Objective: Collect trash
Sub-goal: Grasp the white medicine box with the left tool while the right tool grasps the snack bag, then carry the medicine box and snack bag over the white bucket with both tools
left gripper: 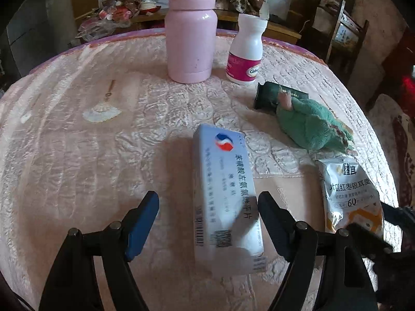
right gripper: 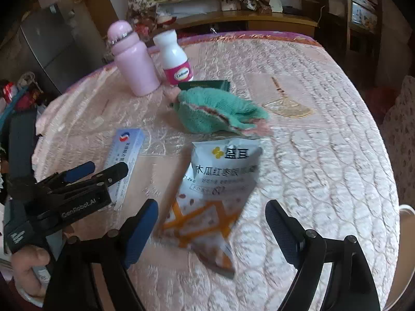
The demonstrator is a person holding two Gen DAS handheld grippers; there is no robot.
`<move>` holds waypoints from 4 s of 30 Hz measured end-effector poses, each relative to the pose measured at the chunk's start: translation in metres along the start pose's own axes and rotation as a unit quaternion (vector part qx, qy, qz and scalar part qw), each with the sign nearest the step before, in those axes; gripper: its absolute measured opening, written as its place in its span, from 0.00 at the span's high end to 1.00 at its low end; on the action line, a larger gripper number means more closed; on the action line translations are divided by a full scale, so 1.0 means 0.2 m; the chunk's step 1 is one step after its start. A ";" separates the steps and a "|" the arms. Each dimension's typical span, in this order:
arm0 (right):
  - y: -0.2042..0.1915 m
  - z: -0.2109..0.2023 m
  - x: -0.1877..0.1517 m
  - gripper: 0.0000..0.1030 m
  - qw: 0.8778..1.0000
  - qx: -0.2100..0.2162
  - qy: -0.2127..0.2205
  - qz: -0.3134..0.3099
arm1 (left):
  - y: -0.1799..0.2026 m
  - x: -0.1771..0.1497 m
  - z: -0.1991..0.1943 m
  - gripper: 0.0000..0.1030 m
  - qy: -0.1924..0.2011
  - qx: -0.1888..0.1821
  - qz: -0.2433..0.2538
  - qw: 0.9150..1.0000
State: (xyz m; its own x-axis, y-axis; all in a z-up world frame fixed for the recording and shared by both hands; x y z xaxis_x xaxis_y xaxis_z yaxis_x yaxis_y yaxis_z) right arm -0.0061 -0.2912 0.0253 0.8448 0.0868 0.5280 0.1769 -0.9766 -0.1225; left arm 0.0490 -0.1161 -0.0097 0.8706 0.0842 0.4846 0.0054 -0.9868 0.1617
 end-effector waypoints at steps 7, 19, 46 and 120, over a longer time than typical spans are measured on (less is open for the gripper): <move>-0.04 0.17 0.00 0.16 0.999 -0.024 -0.027 -0.020 | 0.01 0.00 0.04 0.23 -0.005 0.007 0.023 1.000; 0.04 -0.01 -0.12 0.44 1.000 0.001 0.010 -0.029 | -0.03 -0.08 -0.11 0.82 -0.004 -0.055 -0.003 0.998; 0.44 -0.62 -0.58 0.44 0.996 -0.019 0.080 0.046 | 0.69 -0.52 -0.52 0.82 0.030 -0.125 0.107 0.986; 1.57 -0.86 -1.35 0.44 0.947 -0.116 0.074 0.290 | 1.95 -1.09 -0.12 0.82 -0.090 -0.207 0.260 0.939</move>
State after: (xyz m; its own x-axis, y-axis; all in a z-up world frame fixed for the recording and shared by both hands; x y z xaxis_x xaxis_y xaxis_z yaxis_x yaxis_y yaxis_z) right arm -0.2651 -0.6550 -0.0114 0.6830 -0.4899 0.5418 -0.4258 -0.8697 -0.2496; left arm -0.1497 -0.5167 -0.0308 0.7718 -0.4553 0.4438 -0.6026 -0.7467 0.2818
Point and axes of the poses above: each gripper's, at about its wrist camera, not at the fingertips, and z roughly the way its jaws point, y to its right, x to its top, the point moved 2 cm from there along z, roughly the way its jaws point, and after that the axes turned 10 degrees about -z, right-handed, at the moved point
